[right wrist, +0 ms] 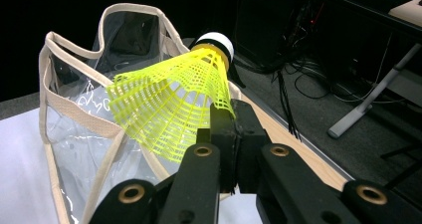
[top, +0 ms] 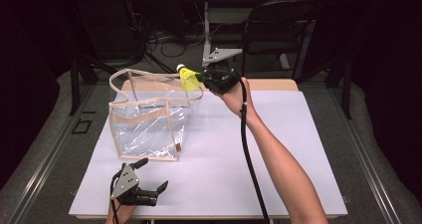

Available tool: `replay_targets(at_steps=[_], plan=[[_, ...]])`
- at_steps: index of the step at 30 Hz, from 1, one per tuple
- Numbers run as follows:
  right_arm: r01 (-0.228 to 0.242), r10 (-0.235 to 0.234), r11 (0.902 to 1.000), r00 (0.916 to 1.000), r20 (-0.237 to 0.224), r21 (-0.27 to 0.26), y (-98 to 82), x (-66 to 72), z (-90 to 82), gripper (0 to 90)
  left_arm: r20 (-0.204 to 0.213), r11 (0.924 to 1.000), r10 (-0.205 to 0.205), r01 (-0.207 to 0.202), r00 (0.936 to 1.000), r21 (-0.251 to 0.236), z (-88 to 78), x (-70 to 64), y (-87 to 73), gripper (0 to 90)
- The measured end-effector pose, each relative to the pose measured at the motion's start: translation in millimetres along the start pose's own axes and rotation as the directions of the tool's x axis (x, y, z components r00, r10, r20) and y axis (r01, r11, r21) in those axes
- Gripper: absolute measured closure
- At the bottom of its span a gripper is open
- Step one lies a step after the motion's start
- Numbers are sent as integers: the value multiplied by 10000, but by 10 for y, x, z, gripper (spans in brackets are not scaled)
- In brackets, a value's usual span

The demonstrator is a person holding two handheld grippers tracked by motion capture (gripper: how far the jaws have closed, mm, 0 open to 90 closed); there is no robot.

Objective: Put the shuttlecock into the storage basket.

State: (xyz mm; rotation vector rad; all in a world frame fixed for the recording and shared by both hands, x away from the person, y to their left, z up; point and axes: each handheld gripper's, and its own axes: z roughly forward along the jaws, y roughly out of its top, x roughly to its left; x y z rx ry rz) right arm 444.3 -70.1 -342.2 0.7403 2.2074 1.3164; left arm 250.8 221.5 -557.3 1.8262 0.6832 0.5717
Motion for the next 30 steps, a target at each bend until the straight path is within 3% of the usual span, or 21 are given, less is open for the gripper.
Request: replay_targets(at_steps=[30], plan=[[29,-24,9998,9998,-202,217,7,73,128,897,-17,10000,12,-12,10000,-36,-2,-2,1,0]])
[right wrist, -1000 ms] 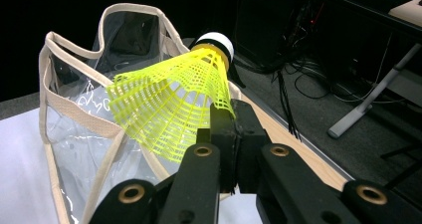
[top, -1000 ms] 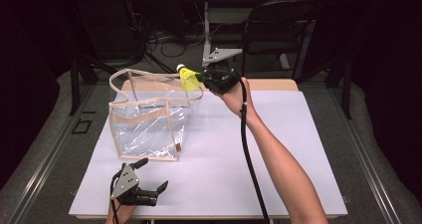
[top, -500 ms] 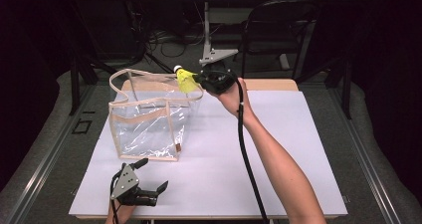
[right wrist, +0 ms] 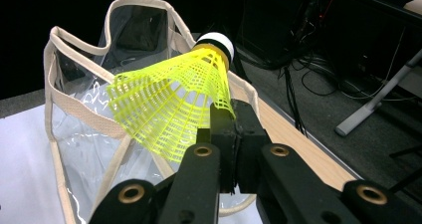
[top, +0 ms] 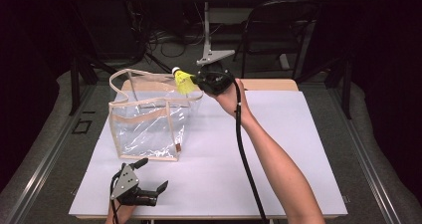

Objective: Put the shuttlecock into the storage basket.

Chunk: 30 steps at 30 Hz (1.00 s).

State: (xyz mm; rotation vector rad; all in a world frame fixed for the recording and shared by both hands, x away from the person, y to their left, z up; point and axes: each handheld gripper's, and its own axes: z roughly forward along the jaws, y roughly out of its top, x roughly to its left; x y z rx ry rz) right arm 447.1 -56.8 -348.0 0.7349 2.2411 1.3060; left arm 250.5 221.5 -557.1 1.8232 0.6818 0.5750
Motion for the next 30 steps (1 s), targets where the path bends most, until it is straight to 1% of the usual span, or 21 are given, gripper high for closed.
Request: replay_targets(at_steps=[14,30], plan=[[48,-48,9999,10000,-46,160,-4,11,47,896,8,10000,-3,3,10000,8,4,-2,1,0],[28,-26,9994,10000,-65,340,-10,13,147,897,-3,10000,-12,12,10000,15,2,1,0,0]])
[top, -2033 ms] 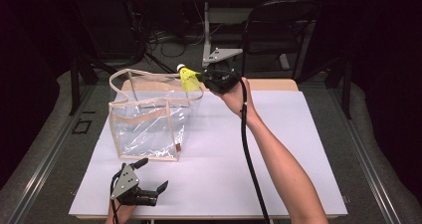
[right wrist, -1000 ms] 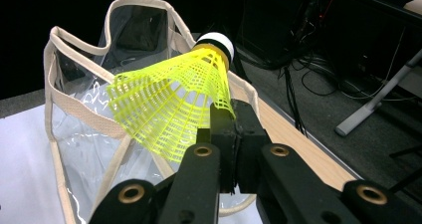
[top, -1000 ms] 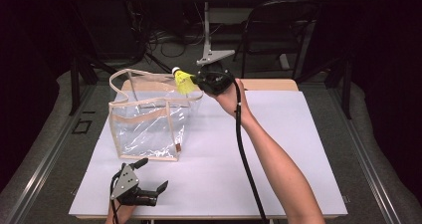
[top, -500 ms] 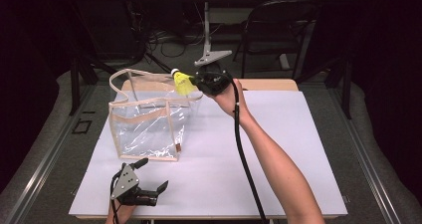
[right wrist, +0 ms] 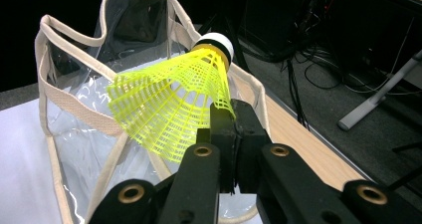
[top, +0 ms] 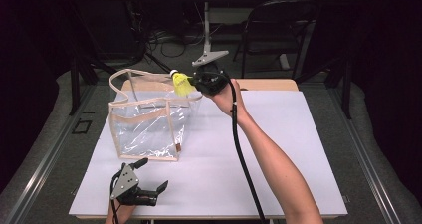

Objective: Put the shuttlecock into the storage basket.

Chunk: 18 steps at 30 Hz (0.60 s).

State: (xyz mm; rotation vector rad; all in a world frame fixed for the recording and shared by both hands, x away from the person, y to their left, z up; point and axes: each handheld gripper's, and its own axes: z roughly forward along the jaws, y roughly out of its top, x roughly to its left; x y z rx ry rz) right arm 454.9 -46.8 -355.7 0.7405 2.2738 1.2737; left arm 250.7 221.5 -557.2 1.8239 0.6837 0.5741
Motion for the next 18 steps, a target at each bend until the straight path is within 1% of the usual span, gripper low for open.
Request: replay_targets(at_steps=[18], plan=[[71,-75,9998,9997,218,189,-15,-3,77,895,-23,10000,14,-14,10000,16,-4,2,-1,0]])
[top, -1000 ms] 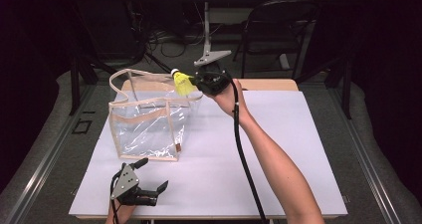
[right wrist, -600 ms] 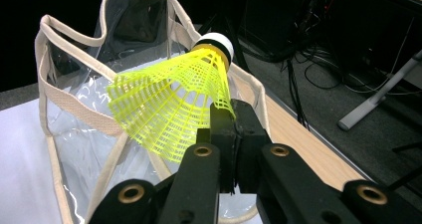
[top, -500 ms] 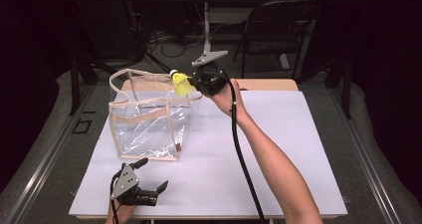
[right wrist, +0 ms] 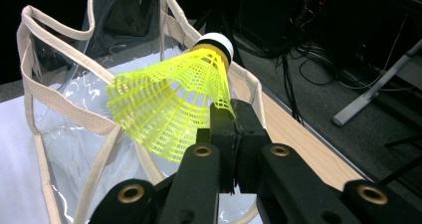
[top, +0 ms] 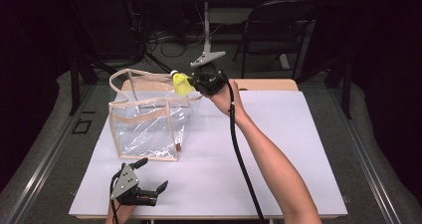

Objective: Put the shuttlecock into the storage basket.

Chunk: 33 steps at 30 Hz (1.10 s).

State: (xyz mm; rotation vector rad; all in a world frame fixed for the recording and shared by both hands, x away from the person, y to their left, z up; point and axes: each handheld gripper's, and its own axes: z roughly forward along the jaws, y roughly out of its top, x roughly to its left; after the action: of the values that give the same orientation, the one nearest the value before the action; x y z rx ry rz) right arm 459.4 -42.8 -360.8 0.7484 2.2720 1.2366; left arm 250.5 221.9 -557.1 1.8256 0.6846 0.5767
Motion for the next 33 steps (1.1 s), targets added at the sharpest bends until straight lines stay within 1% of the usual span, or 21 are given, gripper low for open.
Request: replay_targets(at_steps=[23,33], plan=[[129,-133,9997,9996,248,186,-18,7,70,896,16,10000,15,-15,10000,-6,-4,2,0,0],[31,-38,9997,9996,288,254,-37,3,111,895,18,10000,4,-4,10000,-23,-6,2,0,0]])
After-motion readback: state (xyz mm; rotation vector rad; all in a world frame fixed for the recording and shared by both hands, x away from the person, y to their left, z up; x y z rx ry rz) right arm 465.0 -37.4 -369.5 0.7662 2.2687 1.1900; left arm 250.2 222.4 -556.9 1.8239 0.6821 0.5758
